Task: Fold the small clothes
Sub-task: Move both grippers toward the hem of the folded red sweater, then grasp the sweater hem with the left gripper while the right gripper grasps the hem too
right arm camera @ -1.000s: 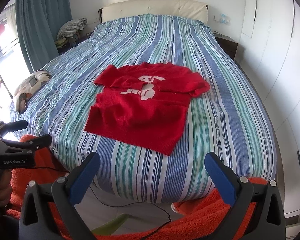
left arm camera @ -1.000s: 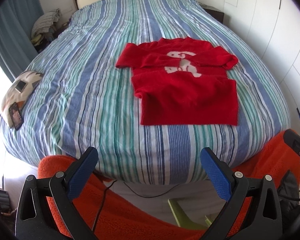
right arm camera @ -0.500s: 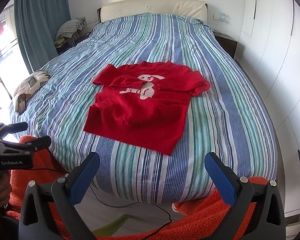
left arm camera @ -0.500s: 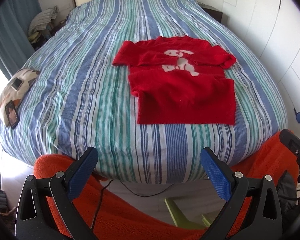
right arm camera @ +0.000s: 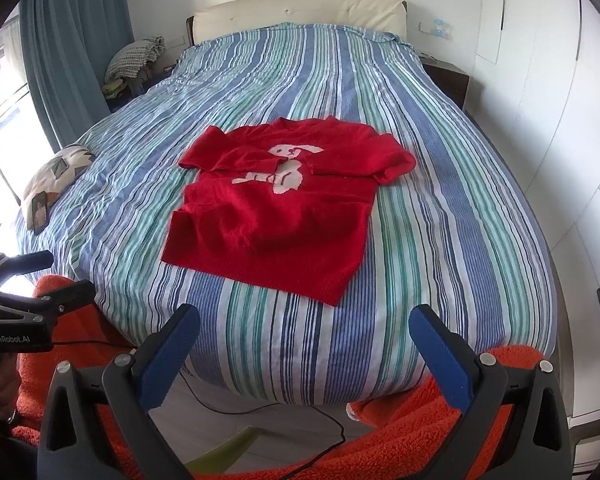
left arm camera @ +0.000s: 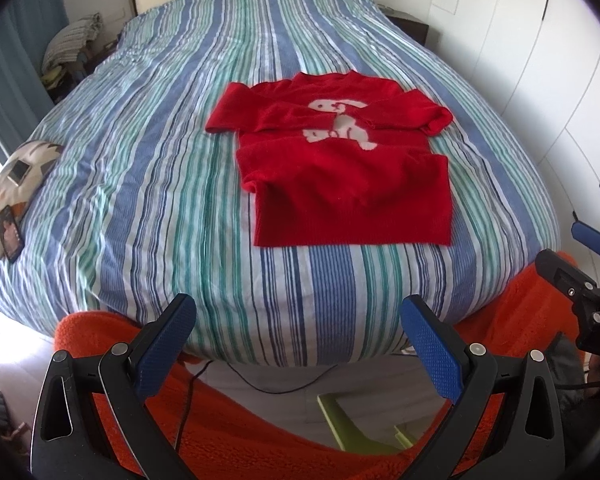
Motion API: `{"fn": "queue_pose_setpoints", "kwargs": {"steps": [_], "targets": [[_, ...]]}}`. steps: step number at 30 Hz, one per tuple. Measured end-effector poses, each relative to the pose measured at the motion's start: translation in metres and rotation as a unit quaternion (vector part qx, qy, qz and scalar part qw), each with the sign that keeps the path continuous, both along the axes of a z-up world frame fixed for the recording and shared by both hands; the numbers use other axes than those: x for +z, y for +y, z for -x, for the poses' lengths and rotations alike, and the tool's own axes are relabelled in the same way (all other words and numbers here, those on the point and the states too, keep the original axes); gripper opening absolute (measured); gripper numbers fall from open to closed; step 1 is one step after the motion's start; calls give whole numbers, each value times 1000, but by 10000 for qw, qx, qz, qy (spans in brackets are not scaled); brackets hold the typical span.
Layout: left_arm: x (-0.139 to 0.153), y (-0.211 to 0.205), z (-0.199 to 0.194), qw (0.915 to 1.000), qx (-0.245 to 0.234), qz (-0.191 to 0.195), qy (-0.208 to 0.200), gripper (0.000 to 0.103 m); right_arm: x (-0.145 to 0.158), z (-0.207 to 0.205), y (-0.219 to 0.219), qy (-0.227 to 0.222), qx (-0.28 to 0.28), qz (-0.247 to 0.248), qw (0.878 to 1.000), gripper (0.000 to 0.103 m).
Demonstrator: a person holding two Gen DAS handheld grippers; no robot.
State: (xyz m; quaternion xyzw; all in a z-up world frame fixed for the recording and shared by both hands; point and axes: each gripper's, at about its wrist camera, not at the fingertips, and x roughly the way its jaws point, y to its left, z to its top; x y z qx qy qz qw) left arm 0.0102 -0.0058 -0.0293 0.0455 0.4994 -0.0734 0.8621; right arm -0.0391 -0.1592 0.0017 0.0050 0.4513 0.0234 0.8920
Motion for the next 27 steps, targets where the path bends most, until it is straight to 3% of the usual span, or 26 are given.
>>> {"fn": "queue_pose_setpoints", "kwargs": {"steps": [3, 7, 10, 13, 16, 21, 23, 24, 26, 27], "targets": [[-2, 2, -3, 10000, -3, -56, 7, 102, 0, 0, -1, -11, -14, 13, 10000, 103], [-1, 29, -12, 9991, 392, 26, -140, 102, 3, -1, -6, -95, -82, 49, 9999, 103], [-8, 60, -22, 9961, 773, 340, -238, 102, 7, 1, -15, -336, -143, 83, 9993, 103], [-35, 83, -42, 9925, 921, 803, 66, 102, -2, -3, -36, -541, -295, -36, 9981, 103], [-73, 93, -70, 9898, 834, 1129, 240, 102, -33, -25, -58, -276, -161, -561, 9979, 103], [-132, 76, -124, 9901, 522, 1167, 584, 99, -113, -78, -77, 596, -42, -1340, 9892, 103], [-145, 64, -137, 9907, 326, 1164, 629, 90, -142, -95, -82, 775, -148, -1753, 9813, 102], [-151, 56, -143, 9908, 214, 1149, 681, 78, -155, -101, -83, 842, -238, -1942, 9770, 97], [-158, 46, -149, 9890, 74, 1242, 796, 59, -178, -114, -83, 965, -318, -2315, 9675, 82], [-160, 41, -151, 9880, 33, 1302, 826, 42, -186, -118, -81, 1028, -315, -2424, 9642, 70]]}}
